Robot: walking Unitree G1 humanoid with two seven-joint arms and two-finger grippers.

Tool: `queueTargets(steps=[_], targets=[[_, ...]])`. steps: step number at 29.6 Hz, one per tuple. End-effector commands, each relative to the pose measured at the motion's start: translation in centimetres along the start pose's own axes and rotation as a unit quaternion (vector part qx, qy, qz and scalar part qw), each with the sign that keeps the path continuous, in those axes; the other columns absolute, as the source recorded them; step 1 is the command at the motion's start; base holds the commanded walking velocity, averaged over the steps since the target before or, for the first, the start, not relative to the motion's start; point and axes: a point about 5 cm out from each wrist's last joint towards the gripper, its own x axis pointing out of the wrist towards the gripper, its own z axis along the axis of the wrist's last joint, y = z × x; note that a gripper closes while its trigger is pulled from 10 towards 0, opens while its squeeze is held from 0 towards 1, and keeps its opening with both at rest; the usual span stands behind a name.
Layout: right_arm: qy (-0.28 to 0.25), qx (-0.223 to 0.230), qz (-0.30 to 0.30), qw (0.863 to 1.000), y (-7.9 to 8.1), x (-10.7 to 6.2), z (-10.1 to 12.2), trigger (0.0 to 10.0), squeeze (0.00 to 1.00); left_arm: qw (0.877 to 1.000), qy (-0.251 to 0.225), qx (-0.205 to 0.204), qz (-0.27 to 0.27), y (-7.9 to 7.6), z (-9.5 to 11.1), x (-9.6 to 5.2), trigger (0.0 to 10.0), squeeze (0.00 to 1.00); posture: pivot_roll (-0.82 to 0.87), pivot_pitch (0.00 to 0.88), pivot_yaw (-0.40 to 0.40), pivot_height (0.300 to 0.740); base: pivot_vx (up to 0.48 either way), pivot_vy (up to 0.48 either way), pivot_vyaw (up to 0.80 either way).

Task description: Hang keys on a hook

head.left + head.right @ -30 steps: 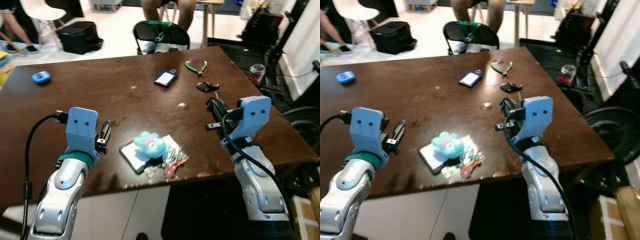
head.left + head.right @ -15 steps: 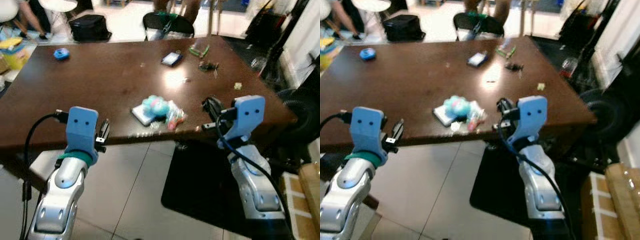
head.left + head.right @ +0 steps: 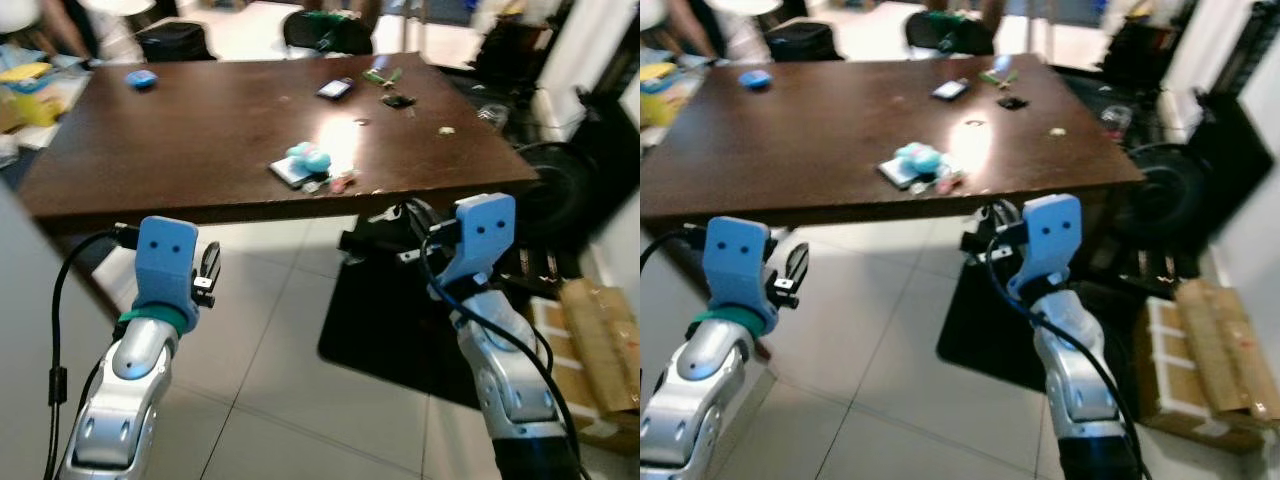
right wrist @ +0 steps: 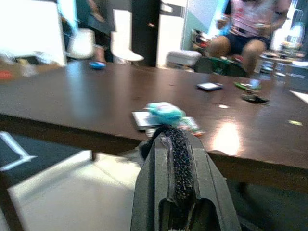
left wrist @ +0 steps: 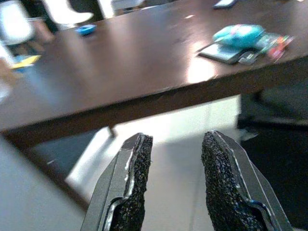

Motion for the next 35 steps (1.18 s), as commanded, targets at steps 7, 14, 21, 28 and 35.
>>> queueTargets(steps=[7, 14, 21, 28, 35], targets=[[-0.028, -0.003, 0.0, 1.0, 0.0, 0.4, 1.5, 10.0, 0.0, 1.0, -0.004, -0.007, -0.013, -0.9, 0.8, 0.3, 10.0, 0.0, -0.11, 0.012, 0.099, 0.74, 0.0, 0.0, 0.8], [-0.071, 0.008, 0.011, 0.997, 0.8, 1.3, 4.0, 10.0, 0.0, 0.998, -0.019, -0.022, -0.05, -2.4, 2.7, 0.6, 10.0, 0.0, -0.11, 0.011, 0.101, 0.74, 0.0, 0.0, 0.8], [-0.079, 0.013, 0.018, 0.997, 1.3, 1.6, 4.2, 10.0, 0.0, 0.996, -0.054, -0.025, -0.073, -3.0, 4.2, 0.6, 10.0, 0.0, -0.11, 0.009, 0.104, 0.74, 0.0, 0.0, 0.79], [-0.072, 0.014, 0.017, 0.997, 1.3, 1.5, 4.0, 10.0, 0.0, 0.995, -0.052, -0.025, -0.076, -3.2, 4.4, 0.6, 10.0, 0.0, -0.11, 0.008, 0.105, 0.74, 0.0, 0.0, 0.79], [-0.069, 0.014, 0.017, 0.997, 1.3, 1.5, 3.9, 10.0, 0.0, 0.994, -0.06, -0.025, -0.084, -3.5, 4.9, 0.6, 10.0, 0.0, -0.11, 0.007, 0.107, 0.74, 0.0, 0.0, 0.79]])
